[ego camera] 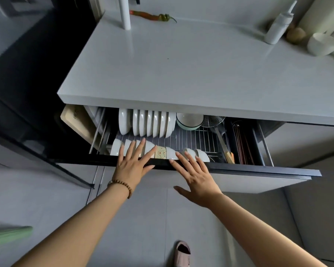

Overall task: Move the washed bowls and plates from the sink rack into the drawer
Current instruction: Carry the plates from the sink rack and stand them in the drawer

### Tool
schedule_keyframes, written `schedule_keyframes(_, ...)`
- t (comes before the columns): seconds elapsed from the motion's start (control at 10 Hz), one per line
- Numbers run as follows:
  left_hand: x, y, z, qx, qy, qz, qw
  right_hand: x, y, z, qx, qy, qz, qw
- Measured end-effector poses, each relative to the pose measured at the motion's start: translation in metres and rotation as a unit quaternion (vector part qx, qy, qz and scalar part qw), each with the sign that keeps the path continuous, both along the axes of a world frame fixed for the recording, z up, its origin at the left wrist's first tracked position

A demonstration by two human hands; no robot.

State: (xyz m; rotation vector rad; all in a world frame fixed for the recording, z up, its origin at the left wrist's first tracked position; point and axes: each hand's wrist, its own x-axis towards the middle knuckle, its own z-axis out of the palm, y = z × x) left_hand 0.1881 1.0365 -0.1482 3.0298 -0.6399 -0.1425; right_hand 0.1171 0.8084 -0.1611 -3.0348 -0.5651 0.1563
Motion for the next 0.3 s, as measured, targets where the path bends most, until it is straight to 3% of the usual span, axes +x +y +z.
schedule_keyframes(0.2,0.015,-0.016,0.012,-0.035,0.027,0.093,0.995,0.047,-0.007,0.026,0.003,0.035,-0.038,0.999)
schedule_keyframes(0.3,0.013,-0.019,0.029,-0.034,0.06,0.095,0.993,0.048,-0.006,0.061,0.096,0.019,-0.09,0.991)
